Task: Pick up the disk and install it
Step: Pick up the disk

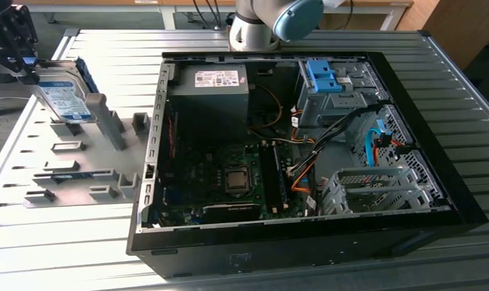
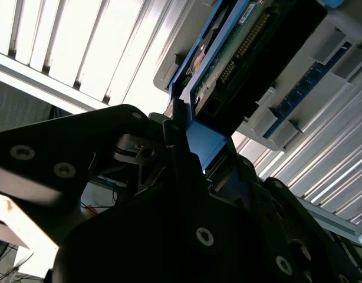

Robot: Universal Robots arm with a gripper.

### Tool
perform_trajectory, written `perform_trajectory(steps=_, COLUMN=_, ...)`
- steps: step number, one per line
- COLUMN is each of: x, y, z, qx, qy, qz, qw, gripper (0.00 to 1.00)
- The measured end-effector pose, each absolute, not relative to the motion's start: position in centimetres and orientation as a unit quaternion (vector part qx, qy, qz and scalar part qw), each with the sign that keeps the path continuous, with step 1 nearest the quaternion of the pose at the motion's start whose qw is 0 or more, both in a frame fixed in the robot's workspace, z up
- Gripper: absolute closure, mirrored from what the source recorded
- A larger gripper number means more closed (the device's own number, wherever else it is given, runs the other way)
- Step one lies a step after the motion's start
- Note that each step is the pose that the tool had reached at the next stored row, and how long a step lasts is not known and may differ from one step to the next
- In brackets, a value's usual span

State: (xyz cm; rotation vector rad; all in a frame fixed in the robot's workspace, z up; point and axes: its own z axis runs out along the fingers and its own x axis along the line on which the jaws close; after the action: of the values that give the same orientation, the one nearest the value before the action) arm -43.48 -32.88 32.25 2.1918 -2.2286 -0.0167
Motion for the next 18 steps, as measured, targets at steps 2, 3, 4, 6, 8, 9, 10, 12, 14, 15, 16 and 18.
perform_trajectory(steps=2, x=-43.5, y=-32.9, z=32.3, qx=0.701, qy=-0.713, qz=-0.005, qw=0.008, gripper=0.64)
perform_trajectory(steps=3, x=-43.5, y=-32.9, z=32.3, qx=0.701, qy=-0.713, qz=-0.005, qw=0.008, gripper=0.64)
perform_trajectory(steps=4, x=-43.5, y=-32.9, z=32.3, qx=0.701, qy=-0.713, qz=-0.005, qw=0.008, gripper=0.64)
perform_trajectory(steps=6, x=-43.5, y=-32.9, z=32.4, qx=0.701, qy=-0.713, qz=-0.005, qw=0.008, gripper=0.64)
perform_trajectory(steps=8, x=-43.5, y=-32.9, z=32.4, qx=0.701, qy=-0.713, qz=-0.005, qw=0.008, gripper=0.64)
perform_trajectory(steps=9, x=-43.5, y=-32.9, z=32.5, qx=0.701, qy=-0.713, qz=-0.005, qw=0.008, gripper=0.64)
perform_trajectory(steps=10, x=-43.5, y=-32.9, z=32.5, qx=0.701, qy=-0.713, qz=-0.005, qw=0.008, gripper=0.64)
perform_trajectory(steps=12, x=-43.5, y=-32.9, z=32.6, qx=0.701, qy=-0.713, qz=-0.005, qw=0.008, gripper=0.64)
perform_trajectory(steps=14, x=-43.5, y=-32.9, z=32.9, qx=0.701, qy=-0.713, qz=-0.005, qw=0.008, gripper=0.64)
perform_trajectory(steps=15, x=-43.5, y=-32.9, z=33.0, qx=0.701, qy=-0.713, qz=-0.005, qw=0.008, gripper=0.64)
perform_trajectory(steps=16, x=-43.5, y=-32.9, z=33.3, qx=0.701, qy=-0.713, qz=-0.005, qw=0.008, gripper=0.64)
perform_trajectory(steps=18, x=-43.5, y=-32.9, z=33.7, qx=0.701, qy=-0.713, qz=-0.005, qw=0.008, gripper=0.64)
